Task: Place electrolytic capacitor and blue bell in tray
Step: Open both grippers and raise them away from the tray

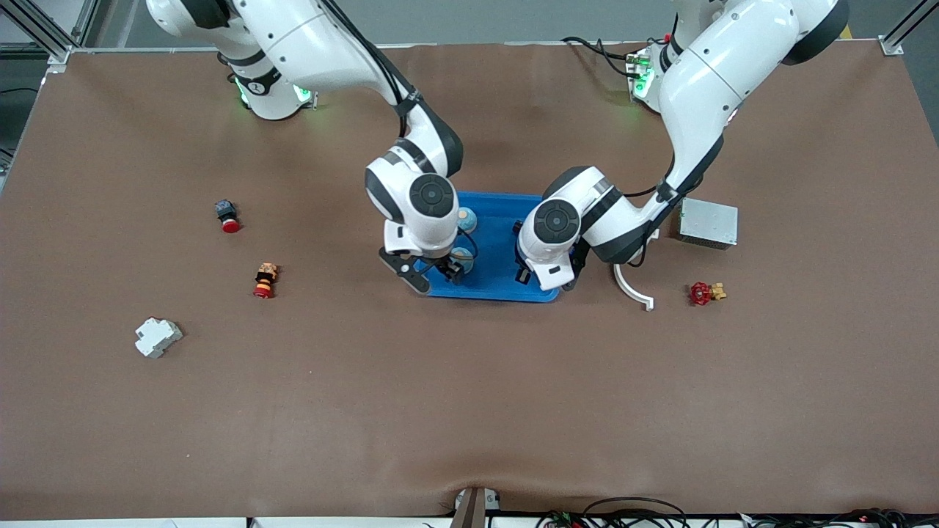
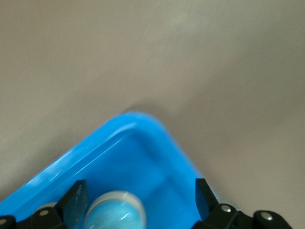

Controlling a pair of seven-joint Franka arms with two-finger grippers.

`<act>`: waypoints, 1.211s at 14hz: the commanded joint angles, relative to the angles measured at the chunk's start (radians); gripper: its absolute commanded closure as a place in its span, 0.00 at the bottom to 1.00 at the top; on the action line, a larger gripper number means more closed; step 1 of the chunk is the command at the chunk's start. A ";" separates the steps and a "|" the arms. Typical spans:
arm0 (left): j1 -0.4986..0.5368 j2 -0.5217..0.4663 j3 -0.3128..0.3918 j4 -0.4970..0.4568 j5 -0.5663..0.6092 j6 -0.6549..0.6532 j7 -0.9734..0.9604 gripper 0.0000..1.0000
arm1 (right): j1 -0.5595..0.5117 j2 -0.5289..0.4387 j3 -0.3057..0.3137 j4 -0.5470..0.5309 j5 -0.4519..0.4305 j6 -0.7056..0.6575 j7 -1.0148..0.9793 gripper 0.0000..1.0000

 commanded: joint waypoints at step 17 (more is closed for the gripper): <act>0.050 -0.092 0.000 0.103 0.024 -0.041 0.039 0.00 | -0.430 -0.368 0.011 -0.137 -0.035 -0.284 -0.883 0.00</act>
